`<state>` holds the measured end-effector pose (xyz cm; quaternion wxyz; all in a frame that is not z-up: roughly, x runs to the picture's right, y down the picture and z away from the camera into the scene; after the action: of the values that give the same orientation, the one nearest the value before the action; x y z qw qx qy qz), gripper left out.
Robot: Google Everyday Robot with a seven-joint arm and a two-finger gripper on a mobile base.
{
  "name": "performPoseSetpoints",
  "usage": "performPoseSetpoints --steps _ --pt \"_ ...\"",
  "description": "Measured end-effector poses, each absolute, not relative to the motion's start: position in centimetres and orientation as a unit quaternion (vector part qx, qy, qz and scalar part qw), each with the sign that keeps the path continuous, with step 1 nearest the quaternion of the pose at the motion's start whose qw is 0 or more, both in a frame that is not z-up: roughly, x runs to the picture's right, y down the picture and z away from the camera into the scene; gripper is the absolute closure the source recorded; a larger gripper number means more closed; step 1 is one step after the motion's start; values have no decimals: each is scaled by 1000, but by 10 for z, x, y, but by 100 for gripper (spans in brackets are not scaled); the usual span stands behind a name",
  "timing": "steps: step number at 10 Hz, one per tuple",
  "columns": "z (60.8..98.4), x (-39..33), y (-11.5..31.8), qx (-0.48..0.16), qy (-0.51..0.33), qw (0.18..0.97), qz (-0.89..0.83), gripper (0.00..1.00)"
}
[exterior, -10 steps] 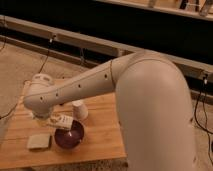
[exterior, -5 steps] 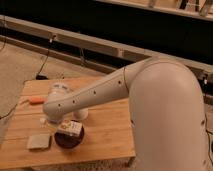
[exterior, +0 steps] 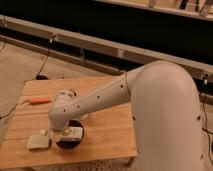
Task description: Place the bottle in the ceramic bowl
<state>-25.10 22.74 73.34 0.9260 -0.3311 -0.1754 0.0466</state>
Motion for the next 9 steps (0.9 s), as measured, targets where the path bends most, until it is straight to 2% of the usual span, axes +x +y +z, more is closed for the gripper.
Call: performPoseSetpoints --steps 4,6,9 --pt "736 -250 222 -332 -199 921 32 27" --pt "740 -245 216 -331 -200 921 37 20" --pt "744 -241 209 -331 -198 922 39 20"
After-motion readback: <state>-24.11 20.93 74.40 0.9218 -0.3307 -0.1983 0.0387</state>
